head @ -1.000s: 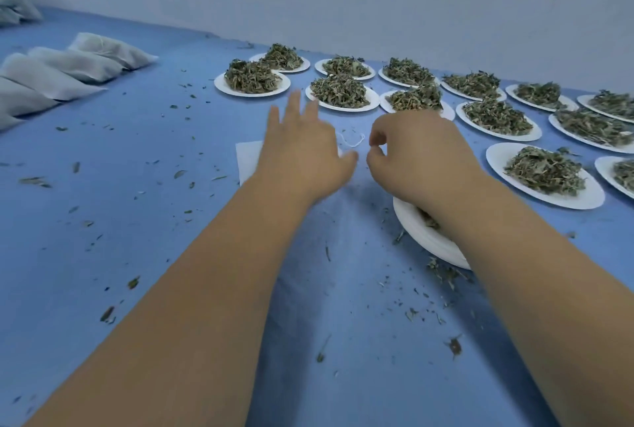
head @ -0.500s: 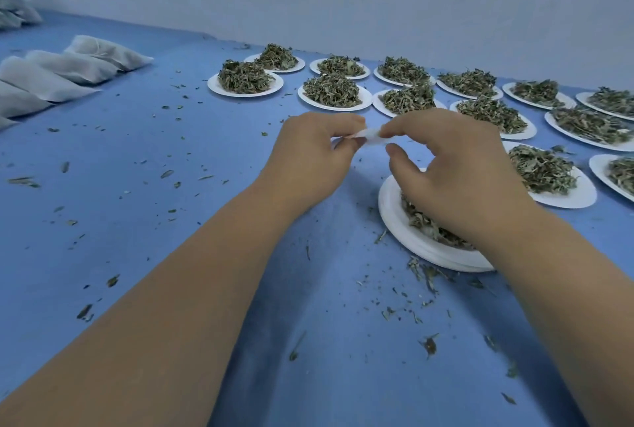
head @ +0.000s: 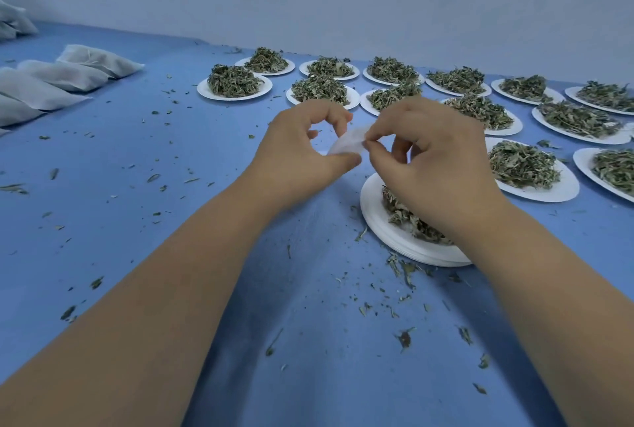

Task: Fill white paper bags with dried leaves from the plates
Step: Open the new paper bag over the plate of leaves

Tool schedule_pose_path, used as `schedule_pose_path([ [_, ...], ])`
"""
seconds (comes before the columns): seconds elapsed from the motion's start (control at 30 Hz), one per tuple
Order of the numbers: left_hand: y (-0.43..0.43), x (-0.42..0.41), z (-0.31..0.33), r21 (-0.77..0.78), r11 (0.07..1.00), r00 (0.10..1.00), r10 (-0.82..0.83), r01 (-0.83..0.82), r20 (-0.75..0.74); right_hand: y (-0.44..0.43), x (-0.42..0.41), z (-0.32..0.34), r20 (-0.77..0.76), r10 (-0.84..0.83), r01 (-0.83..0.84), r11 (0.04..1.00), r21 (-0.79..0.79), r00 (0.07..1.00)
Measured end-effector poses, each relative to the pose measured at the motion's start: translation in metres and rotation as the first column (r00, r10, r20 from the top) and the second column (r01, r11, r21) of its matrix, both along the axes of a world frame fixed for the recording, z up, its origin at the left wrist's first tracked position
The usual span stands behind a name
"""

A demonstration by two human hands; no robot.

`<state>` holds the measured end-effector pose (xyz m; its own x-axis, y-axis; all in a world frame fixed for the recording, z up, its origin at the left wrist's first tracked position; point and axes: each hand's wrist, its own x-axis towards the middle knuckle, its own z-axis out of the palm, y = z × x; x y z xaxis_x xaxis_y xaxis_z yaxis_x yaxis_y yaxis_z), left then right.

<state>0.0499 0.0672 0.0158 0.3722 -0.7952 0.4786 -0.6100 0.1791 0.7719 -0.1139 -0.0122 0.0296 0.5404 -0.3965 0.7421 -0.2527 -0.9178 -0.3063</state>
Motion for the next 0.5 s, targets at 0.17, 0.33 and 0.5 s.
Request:
schedule_pose_path([
  [0.17, 0.006, 0.012, 0.001, 0.278, 0.933, 0.973, -0.231, 0.228, -0.022, 0.015, 0.001, 0.003, 0.119, 0.225, -0.251, 0.918, 0.306, 0.967],
  [0.33, 0.006, 0.004, 0.003, 0.179, 0.963, 0.977, -0.209, 0.2, 0.031, 0.018, 0.0, 0.005, 0.021, 0.25, -0.246, 0.931, 0.27, 0.968],
  [0.5, 0.006, 0.006, 0.002, 0.138, 0.988, 0.983, 0.039, -0.065, 0.182, 0.022, 0.0, 0.008, -0.208, 0.261, -0.192, 0.934, 0.301, 0.943],
])
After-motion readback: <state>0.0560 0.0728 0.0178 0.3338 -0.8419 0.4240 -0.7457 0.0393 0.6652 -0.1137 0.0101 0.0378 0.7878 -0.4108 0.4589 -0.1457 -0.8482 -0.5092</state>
